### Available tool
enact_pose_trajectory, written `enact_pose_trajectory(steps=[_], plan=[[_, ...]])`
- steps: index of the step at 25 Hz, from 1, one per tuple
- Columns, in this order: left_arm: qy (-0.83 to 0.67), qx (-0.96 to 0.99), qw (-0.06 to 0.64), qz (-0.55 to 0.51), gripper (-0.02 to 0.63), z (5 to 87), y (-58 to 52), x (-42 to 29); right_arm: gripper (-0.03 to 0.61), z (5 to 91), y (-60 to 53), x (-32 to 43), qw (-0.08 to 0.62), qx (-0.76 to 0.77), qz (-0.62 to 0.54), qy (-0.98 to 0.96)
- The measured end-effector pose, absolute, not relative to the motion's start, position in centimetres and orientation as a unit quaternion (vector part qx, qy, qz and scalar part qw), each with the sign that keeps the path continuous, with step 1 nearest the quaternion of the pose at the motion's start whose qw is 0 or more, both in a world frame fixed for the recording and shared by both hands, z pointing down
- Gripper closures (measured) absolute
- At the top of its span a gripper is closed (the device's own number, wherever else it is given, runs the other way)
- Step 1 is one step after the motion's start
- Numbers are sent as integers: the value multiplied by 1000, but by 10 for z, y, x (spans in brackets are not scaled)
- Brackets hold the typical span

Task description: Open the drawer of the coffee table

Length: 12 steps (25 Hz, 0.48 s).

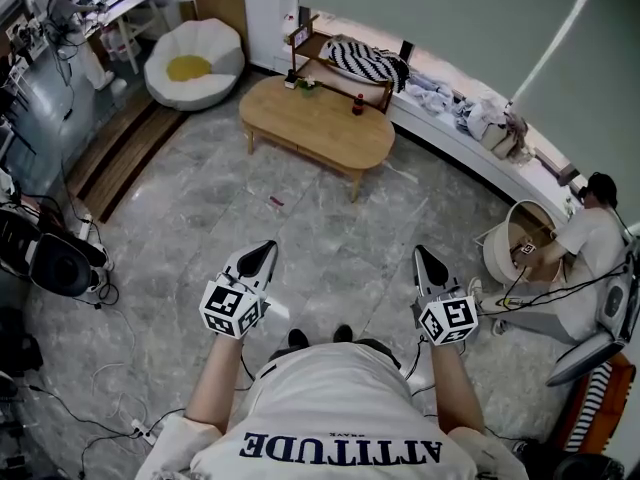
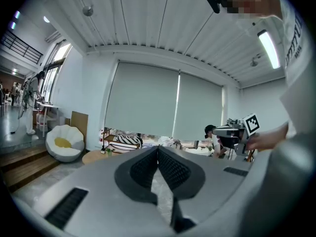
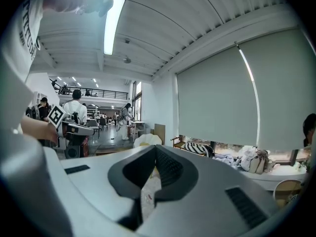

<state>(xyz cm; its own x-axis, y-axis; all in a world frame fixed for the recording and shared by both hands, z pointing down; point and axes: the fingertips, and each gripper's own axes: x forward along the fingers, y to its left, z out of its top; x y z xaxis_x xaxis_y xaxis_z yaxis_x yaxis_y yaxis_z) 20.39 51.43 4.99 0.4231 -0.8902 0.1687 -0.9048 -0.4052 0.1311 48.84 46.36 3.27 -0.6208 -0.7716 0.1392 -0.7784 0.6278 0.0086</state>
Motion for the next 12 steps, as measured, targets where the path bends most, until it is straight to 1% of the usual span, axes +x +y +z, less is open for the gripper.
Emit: enact_pose_trajectory(steps=[12], plan=[[-516, 847, 120, 42, 594, 72, 533, 181, 560, 42, 483, 468, 78, 448, 28, -890]])
